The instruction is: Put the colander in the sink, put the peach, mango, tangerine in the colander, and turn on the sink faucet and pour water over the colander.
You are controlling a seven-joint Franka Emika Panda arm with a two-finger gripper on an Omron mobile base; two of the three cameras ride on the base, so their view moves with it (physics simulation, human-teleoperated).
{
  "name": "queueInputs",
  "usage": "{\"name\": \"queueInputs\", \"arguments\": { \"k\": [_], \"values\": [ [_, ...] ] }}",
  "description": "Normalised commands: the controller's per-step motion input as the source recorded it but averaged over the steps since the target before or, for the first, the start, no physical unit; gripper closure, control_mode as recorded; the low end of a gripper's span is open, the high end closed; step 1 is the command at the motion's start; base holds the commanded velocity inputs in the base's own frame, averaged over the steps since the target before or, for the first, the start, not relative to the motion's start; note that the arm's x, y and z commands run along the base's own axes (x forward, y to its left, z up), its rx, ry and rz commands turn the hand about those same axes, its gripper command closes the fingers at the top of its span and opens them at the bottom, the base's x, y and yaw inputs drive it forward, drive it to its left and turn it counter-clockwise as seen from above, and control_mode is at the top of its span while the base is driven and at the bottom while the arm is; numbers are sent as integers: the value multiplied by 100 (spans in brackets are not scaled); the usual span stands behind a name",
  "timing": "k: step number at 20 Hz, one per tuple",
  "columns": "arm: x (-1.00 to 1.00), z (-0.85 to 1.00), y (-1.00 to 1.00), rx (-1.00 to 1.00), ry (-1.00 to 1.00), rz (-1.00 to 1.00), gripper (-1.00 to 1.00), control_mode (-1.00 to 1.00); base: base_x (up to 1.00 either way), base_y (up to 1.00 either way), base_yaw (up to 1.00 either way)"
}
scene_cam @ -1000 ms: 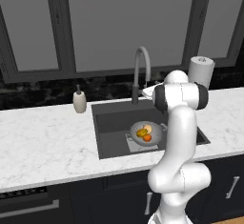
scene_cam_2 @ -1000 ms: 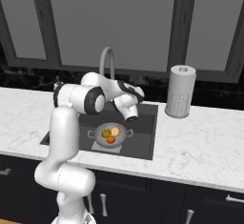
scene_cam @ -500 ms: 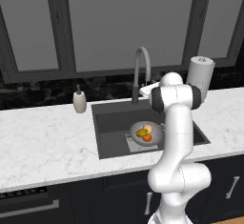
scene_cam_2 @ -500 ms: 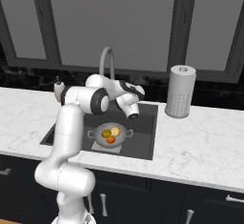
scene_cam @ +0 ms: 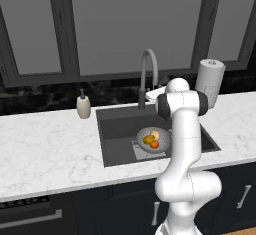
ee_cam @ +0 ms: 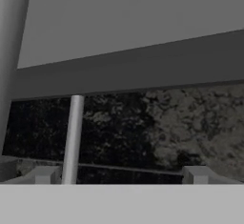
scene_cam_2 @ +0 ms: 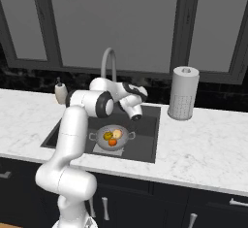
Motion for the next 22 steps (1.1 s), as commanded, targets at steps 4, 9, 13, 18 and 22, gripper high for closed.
{"name": "queueInputs", "arguments": {
  "k": [4, 9, 13, 18, 22],
  "values": [
    [26, -15, 0, 0, 0, 0, -100, -100, 0, 0, 0],
    [13, -7, -9, 1, 0, 0, 100, -100, 0, 0, 0],
    [0, -4, -46, 6, 0, -4, 100, -100, 0, 0, 0],
    [0, -1, -84, 15, 0, -6, 100, -100, 0, 0, 0],
    [0, 0, -100, 23, 0, -9, 100, -100, 0, 0, 0]
  ]
}}
